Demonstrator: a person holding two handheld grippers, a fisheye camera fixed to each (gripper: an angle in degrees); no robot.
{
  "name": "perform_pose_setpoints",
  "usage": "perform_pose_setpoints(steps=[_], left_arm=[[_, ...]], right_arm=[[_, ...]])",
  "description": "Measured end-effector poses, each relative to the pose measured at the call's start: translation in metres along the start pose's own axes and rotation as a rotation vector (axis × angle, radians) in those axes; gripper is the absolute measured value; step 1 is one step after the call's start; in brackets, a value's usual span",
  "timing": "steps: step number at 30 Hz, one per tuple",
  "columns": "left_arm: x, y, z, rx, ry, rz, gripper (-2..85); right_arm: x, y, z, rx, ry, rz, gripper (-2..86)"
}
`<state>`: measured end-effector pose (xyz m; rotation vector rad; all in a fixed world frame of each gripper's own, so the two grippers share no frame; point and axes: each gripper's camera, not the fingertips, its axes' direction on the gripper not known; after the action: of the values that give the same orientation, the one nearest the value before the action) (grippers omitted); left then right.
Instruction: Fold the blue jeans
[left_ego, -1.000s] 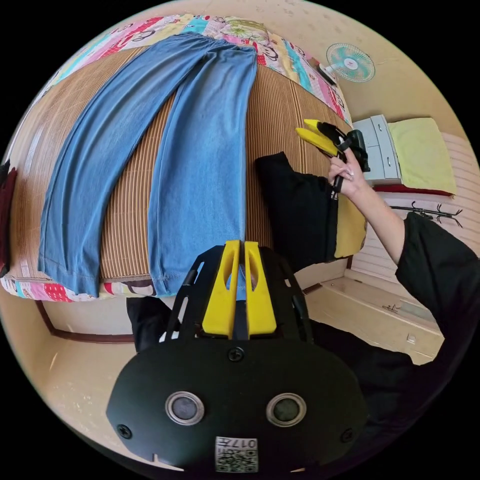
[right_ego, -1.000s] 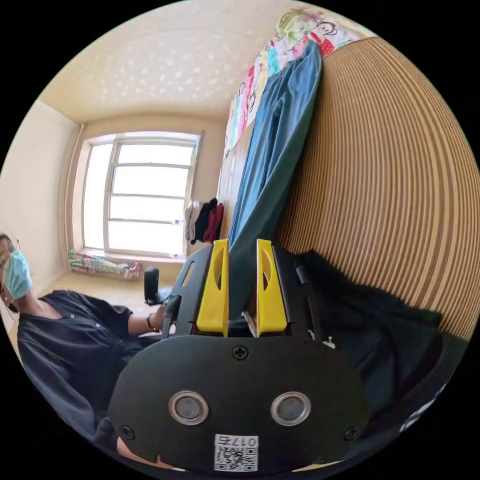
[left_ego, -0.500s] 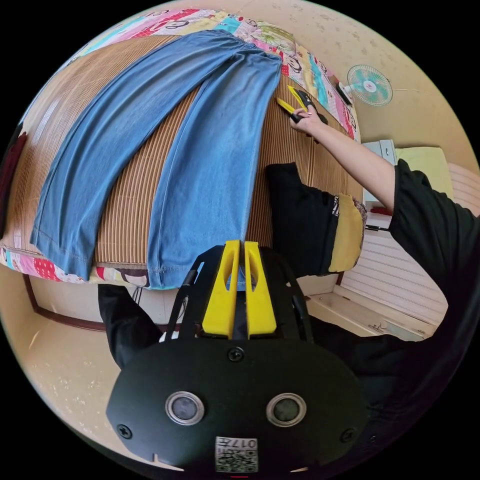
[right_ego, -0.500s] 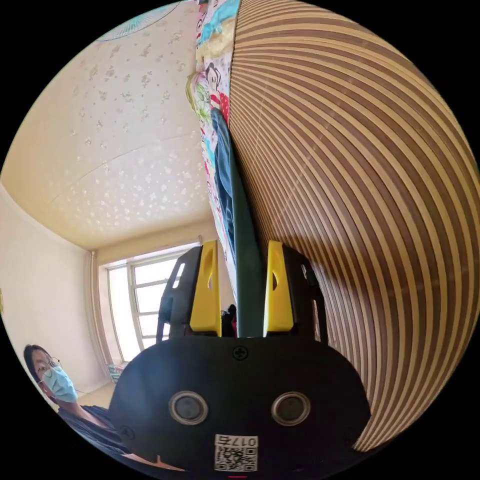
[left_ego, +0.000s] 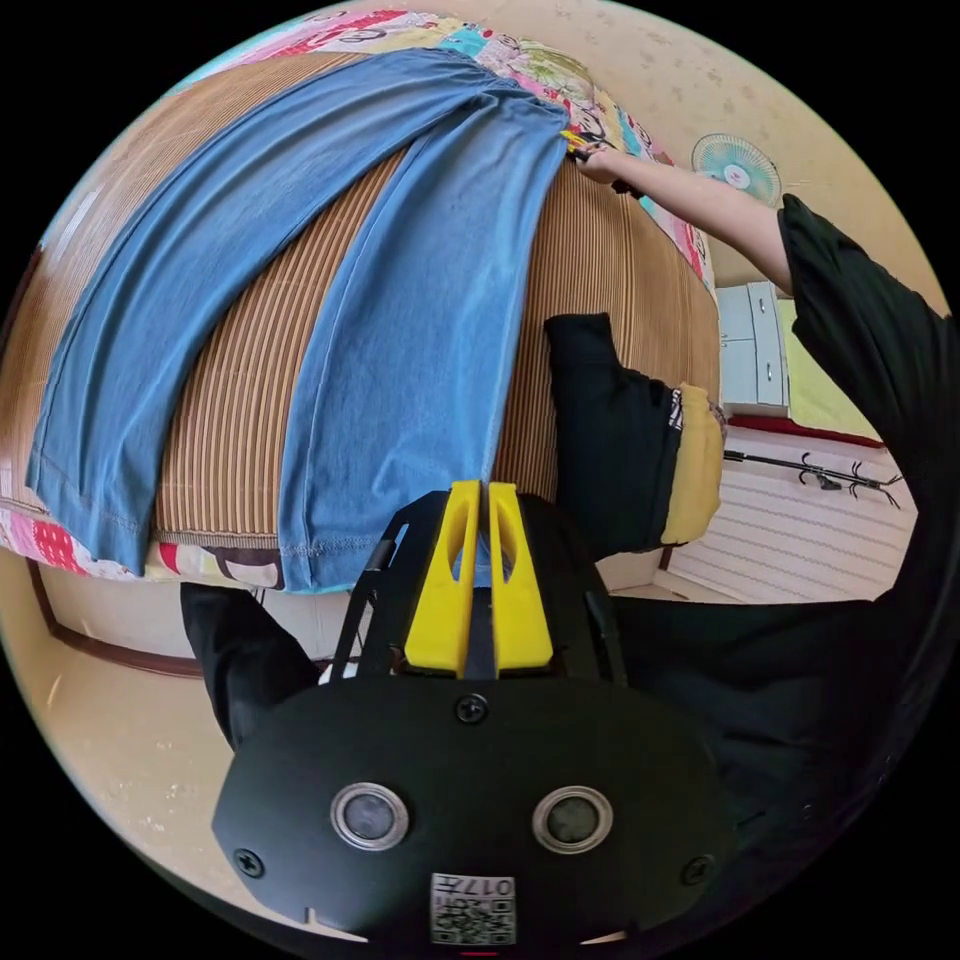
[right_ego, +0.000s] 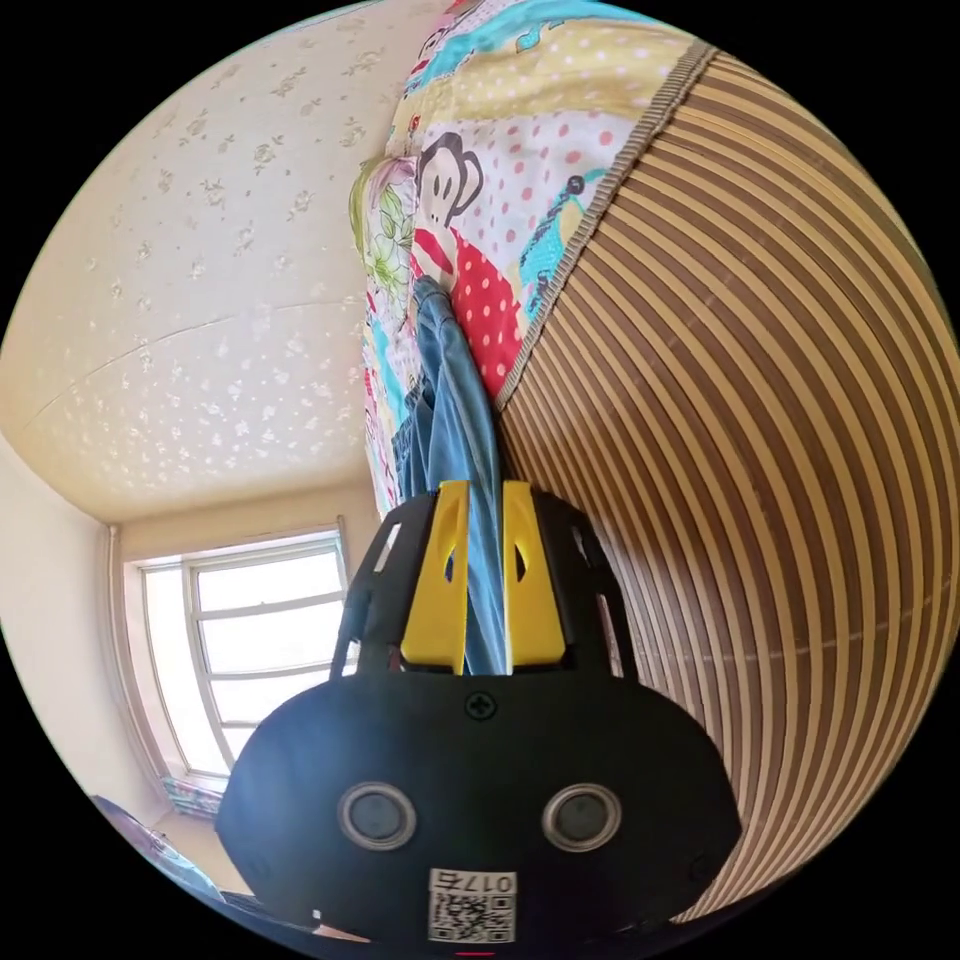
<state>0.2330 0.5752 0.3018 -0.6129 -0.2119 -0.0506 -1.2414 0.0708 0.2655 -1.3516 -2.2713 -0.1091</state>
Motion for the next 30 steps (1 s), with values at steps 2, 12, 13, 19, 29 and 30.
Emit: perform_pose_setpoints(steps=[2, 12, 13, 19, 29, 30], left_arm=[[-0.008, 0.006, -0.015, 0.020, 0.026, 0.012, 0.0], [-0.066, 0.037, -0.093, 0.080, 0.199, 0.079, -0.4], [-0.072, 0.041, -0.109, 0.084, 0.194, 0.095, -0.5], [-0.135, 0.060, -0.203, 0.132, 0.440, 0.042, -0.6], [-0.344, 0.030, -0.341, 0.303, 0.638, -0.102, -0.8], [-0.353, 0.025, -0.344, 0.303, 0.600, -0.106, -0.8]], right_arm=[[0.000, 0.000, 0.009, 0.027, -0.006, -0.008, 3.7], [-0.125, 0.080, 0.064, 0.276, 0.582, -0.428, 1.1], [-0.154, 0.100, 0.085, 0.292, 0.668, -0.538, 1.0], [-0.262, 0.200, 0.216, 0.355, 0.892, -0.973, 0.8], [-0.304, 0.236, 0.456, 0.247, 1.022, -1.028, 1.1], [-0.296, 0.233, 0.482, 0.217, 1.056, -1.021, 1.3]])
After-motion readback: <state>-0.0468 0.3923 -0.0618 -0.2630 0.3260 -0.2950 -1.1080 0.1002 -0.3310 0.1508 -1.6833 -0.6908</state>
